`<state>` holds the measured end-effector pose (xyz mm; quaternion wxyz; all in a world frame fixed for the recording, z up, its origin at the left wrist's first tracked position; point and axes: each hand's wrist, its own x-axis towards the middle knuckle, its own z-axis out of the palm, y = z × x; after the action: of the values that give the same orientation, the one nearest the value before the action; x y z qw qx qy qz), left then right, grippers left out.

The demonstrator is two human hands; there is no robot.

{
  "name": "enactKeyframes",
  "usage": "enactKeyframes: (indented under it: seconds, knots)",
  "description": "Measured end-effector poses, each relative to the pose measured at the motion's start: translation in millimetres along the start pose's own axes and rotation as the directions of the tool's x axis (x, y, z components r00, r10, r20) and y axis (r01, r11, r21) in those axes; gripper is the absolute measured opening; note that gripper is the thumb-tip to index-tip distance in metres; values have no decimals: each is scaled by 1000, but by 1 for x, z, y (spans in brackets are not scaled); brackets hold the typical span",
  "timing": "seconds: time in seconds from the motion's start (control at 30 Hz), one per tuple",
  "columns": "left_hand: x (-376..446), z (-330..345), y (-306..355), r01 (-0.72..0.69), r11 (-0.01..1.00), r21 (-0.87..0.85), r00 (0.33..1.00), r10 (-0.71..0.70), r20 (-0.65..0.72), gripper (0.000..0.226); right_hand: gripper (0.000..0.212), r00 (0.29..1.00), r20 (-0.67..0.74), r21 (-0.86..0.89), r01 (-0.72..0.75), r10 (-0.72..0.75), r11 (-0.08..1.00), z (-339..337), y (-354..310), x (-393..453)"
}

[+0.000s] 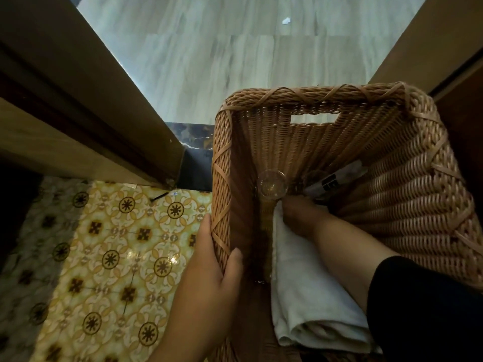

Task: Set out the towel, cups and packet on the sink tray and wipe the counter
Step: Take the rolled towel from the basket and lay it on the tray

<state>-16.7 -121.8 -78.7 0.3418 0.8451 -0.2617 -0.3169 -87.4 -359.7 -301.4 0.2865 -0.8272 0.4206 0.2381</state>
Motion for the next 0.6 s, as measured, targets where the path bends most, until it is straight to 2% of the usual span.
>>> enactKeyframes:
  seconds: [0.1, 0.23, 0.3, 0.5, 0.6]
  knots:
    - [1, -1, 2, -10, 1000, 16, 1000, 10, 1, 77, 38, 997, 50, -26, 61, -60, 998, -3, 1, -1]
    - [2, -1, 4, -31, 999, 30, 1000, 31, 5, 79, 44, 993, 104, -206, -30, 53, 978, -12, -10, -15]
    - [3, -2, 3, -36, 999, 40, 999, 36, 5, 79, 47, 992, 115, -256, -23, 54, 966, -12, -13, -25]
    - [1, -2, 3, -35, 991, 125, 999, 36, -3, 74, 34, 999, -1, -133, 48, -48, 990, -24, -14, -65]
    - [2, -4, 2, -40, 991, 129, 999, 39, 8, 70, 54, 999, 23, -215, 27, -23, 976, -61, -30, -81]
